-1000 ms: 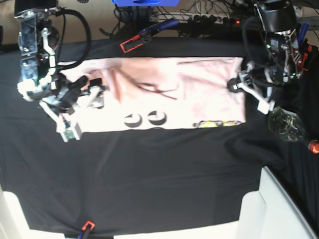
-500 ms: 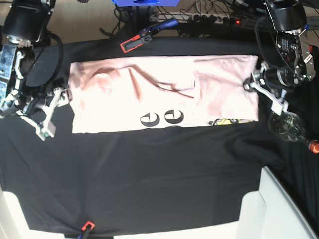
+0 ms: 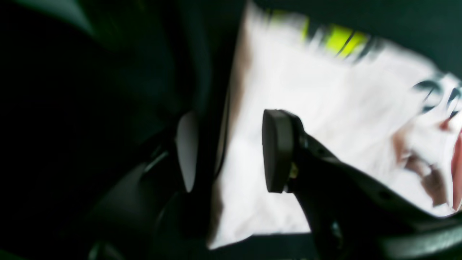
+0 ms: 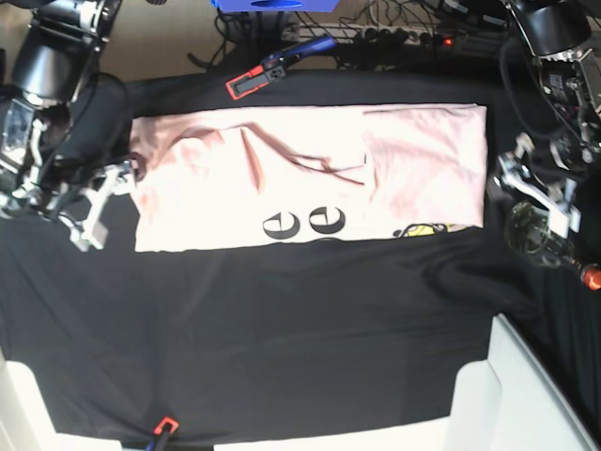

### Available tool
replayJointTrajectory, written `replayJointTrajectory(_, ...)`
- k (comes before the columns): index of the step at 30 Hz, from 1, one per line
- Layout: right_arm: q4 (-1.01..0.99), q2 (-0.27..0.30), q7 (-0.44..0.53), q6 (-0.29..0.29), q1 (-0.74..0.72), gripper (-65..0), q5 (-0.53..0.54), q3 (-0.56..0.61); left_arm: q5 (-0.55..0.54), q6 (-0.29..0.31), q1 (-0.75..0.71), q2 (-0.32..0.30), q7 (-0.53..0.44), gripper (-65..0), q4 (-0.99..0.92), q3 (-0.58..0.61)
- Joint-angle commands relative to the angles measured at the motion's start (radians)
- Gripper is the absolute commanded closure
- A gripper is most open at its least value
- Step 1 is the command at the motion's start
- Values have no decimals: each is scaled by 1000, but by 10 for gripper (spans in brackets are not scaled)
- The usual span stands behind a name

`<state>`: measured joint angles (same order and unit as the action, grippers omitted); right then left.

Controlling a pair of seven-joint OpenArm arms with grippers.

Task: Fold the T-shirt properly
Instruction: 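Spread the shirt flat with both grippers at its ends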

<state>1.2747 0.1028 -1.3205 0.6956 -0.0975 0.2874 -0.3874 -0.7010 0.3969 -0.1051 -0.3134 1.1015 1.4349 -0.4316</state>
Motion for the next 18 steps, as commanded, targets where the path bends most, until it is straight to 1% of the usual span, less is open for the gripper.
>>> replayJointTrajectory(1,1,8,3,3,-31,-561,11,-2,-15,4,-8,-16,-11,-279,51,-16)
replayJointTrajectory(5,-77,-15,3,3,-72,-561,11,-5,-13,4,-21,-11,-14,-279,163,-23)
replayJointTrajectory(9,-137,-18,6,3,-109,-561,11,-6,-12,4,-34,-13,-17,-279,198,-45)
replayJointTrajectory(10,-145,-18,6,3,-110,-561,11,-6,4,4,-34,-13,-17,-277,201,-48)
replayJointTrajectory(11,-145,-21,5,3,-118,-561,11,-6,36,4,-32,-13,-17,-277,201,-51)
replayJointTrajectory(13,-145,-38,3,3,-121,-560,17,-5,145,4,-26,-8,-17,-277,201,-48)
replayJointTrajectory(14,-146,-42,3,3,-121,-560,34,0,221,4,-25,-3,-19,-277,201,-46)
replayJointTrajectory(16,-148,-45,3,3,-118,-559,83,0,333,7,-21,20,-19,-277,201,-49)
replayJointTrajectory(17,-155,-45,3,3,-118,-557,108,3,376,9,-17,33,-19,-277,201,-51)
replayJointTrajectory(18,-165,-45,3,3,-118,-540,126,15,401,10,-9,39,-19,-277,201,-51)
